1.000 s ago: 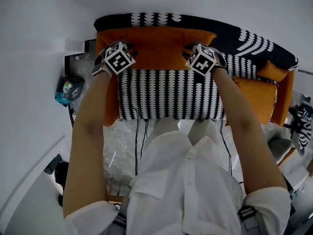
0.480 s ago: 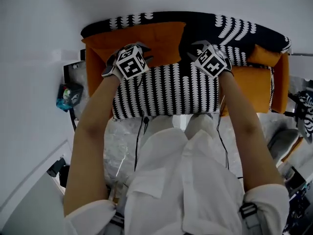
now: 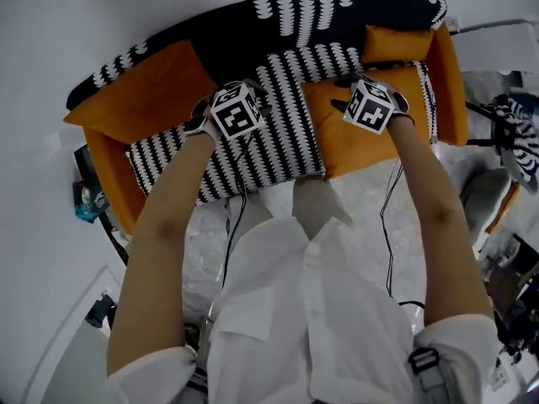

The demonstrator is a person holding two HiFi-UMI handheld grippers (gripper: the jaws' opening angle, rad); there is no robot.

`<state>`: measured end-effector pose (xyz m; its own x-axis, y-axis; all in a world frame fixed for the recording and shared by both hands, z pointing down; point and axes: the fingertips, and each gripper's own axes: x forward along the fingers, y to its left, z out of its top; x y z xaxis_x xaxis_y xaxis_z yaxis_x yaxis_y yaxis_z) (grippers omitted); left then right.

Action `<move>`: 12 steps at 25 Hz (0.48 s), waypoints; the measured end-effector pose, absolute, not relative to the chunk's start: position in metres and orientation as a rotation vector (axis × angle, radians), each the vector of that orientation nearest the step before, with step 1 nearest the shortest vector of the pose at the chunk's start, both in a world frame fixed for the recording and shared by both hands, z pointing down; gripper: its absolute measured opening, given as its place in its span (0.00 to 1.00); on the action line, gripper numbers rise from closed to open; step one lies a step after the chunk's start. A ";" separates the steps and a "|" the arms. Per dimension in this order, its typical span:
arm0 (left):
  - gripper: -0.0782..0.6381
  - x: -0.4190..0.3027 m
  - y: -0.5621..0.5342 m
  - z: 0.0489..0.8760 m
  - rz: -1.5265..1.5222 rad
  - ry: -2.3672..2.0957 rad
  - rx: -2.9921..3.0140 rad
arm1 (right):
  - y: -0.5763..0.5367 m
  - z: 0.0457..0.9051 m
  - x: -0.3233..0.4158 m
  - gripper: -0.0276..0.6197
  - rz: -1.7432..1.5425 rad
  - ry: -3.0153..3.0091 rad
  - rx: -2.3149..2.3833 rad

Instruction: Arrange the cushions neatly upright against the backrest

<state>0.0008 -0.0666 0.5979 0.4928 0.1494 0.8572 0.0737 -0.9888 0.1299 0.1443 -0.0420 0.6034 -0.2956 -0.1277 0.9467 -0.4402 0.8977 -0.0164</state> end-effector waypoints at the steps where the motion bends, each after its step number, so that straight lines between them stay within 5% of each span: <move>1: 0.30 0.027 -0.059 0.606 1.536 0.235 2.638 | -0.034 0.610 0.172 0.32 0.328 -1.843 0.410; 12: 0.43 0.219 -0.011 0.715 1.651 0.443 2.483 | 0.014 0.698 0.428 0.40 0.345 -1.687 0.296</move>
